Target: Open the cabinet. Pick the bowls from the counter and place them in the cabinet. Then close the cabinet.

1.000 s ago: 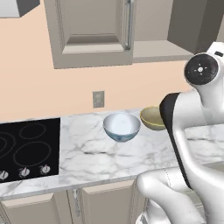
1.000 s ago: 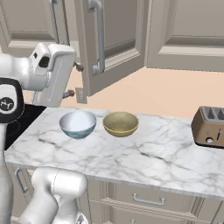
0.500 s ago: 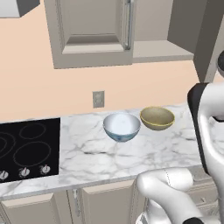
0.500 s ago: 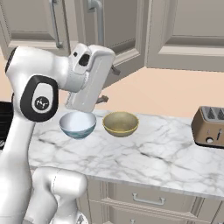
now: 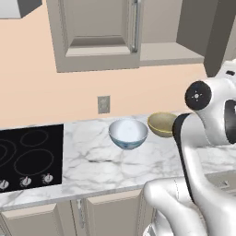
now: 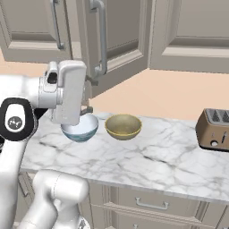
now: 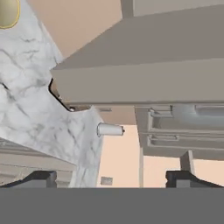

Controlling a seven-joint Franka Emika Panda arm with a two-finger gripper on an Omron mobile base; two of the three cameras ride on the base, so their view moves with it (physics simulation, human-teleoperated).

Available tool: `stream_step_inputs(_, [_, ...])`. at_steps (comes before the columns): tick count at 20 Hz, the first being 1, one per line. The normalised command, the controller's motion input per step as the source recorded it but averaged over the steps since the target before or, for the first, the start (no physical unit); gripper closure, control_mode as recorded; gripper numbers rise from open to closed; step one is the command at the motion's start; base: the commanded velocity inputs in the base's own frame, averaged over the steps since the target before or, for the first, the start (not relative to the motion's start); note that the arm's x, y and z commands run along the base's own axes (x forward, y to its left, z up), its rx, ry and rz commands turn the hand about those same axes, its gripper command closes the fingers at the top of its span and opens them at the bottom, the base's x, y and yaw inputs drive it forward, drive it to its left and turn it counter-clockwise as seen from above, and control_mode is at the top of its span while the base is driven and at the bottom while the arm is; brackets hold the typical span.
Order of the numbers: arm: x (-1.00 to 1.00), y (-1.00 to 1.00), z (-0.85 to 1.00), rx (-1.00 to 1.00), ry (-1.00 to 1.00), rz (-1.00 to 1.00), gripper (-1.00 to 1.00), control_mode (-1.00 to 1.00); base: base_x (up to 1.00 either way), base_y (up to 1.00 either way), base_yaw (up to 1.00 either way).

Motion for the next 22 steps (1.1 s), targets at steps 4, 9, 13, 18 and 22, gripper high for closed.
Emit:
stream_step_inputs(4, [0.4, 1.0, -0.02, -0.08, -0.01, -0.1, -1.0, -1.0, 0.0, 0.0, 0.0])
stream_step_inputs(9, [0.66, 0.83, 0.1, -0.01, 0.02, -0.03, -1.0, -1.0, 0.0, 0.0, 0.0])
stream_step_inputs(13, [1.0, 0.18, 0.18, 0.0, 0.1, 0.0, -1.0, -1.0, 0.0, 0.0, 0.0])
stream_step_inputs(18, [0.78, -0.38, 0.19, 0.0, 0.25, -0.12, -1.0, -1.0, 0.0, 0.0, 0.0])
stream_step_inputs(22, [0.1, -0.98, 0.0, 0.0, 0.26, -0.23, -1.0, -1.0, 0.0, 0.0, 0.0])
